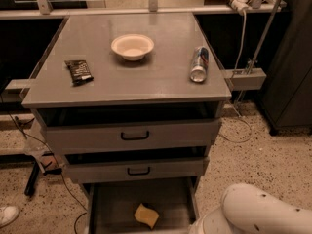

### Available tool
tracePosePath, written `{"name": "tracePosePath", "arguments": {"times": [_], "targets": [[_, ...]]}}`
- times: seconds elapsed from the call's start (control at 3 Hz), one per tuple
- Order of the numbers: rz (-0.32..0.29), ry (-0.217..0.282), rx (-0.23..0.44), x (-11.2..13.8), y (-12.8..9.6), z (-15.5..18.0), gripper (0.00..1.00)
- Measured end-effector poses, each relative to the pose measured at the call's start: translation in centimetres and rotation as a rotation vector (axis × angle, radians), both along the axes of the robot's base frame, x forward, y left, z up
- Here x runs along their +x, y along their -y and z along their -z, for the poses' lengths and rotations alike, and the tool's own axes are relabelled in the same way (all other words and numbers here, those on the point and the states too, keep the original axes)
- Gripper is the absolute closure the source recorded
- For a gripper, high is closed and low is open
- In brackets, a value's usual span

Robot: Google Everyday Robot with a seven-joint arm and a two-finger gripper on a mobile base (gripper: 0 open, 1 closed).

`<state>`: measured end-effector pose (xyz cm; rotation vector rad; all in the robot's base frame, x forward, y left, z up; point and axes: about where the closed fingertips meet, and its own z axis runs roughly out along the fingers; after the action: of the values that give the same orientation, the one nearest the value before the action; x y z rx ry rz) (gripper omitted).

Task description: Pick sponge from bottom drawer and place on counter

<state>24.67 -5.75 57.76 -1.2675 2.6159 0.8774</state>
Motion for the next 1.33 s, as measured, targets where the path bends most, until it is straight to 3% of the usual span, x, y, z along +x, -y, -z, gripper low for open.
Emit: {"name": "tracePosePath", "arguments": {"times": [0.33,0.67,1.0,1.33], "targets": [[-0.004,-0.044,0.025,1.1,-1.8,3.1,0.0],[-0.008,-0.052,0.029,0.8,-1.9,3.2,0.0],[0.015,-0.041,0.083,1.9,-3.6,4.8,0.0],[0.149,-0.006,0.142,4.3,-4.6,7.5,0.0]]}}
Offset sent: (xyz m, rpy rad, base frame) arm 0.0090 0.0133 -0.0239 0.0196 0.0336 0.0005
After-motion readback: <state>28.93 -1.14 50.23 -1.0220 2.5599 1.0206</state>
